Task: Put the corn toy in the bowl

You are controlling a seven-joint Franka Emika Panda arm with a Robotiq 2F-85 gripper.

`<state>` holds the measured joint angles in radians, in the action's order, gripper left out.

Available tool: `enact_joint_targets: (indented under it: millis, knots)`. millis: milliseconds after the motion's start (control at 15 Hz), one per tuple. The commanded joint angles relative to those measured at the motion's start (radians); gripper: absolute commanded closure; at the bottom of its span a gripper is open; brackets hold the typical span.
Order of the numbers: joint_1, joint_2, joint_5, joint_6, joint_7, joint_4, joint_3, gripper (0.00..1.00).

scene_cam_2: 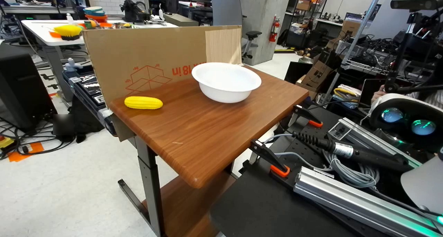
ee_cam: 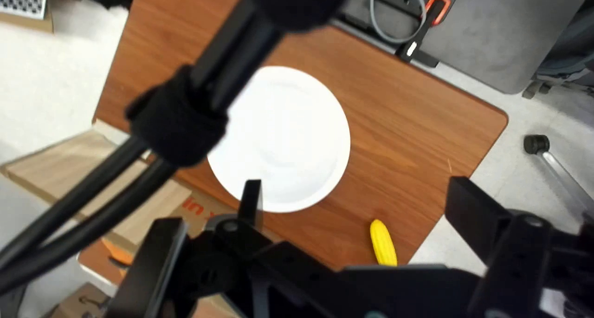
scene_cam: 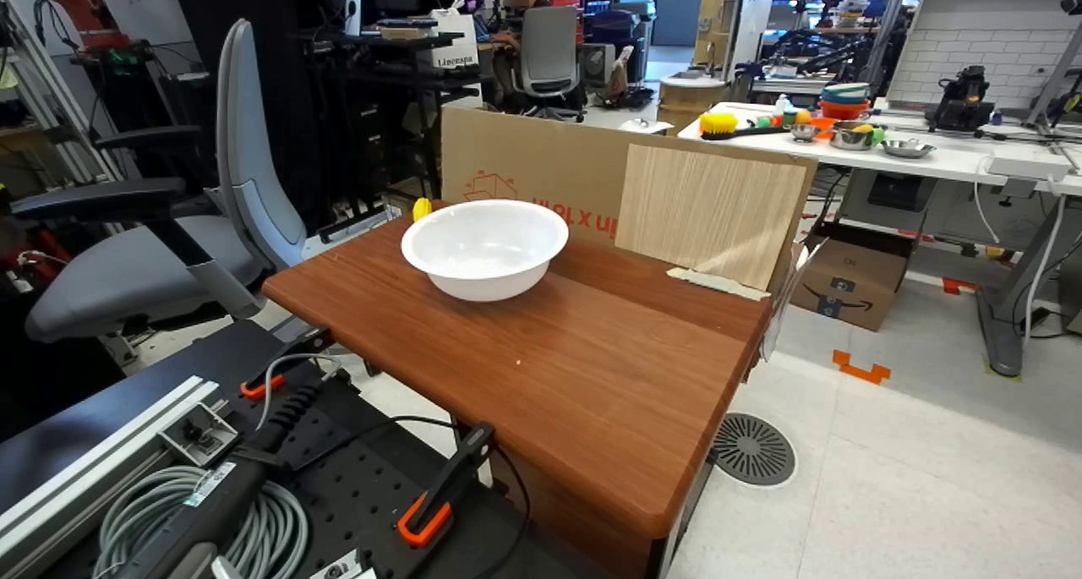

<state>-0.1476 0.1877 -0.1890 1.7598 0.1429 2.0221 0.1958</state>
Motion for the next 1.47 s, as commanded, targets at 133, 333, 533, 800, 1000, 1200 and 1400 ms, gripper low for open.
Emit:
enact_joint_targets:
  millis: [133, 333, 533, 800, 1000, 1200, 1400]
  knots:
    - [-0.022, -0.161, 0.051, 0.350, 0.058, -0.033, -0.014, 0.00]
    - [-0.011, -0.257, 0.137, 0.443, 0.061, -0.055, -0.024, 0.00]
    - [0.001, -0.351, 0.198, 0.449, 0.083, -0.100, -0.029, 0.00]
    - [0.009, -0.483, 0.203, 0.396, 0.144, -0.204, -0.026, 0.00]
    - [0.003, -0.562, 0.171, 0.371, 0.166, -0.279, -0.023, 0.00]
    - [-0.012, -0.617, 0.147, 0.351, 0.171, -0.331, -0.020, 0.00]
    - [-0.027, -0.650, 0.141, 0.319, 0.169, -0.361, -0.015, 0.00]
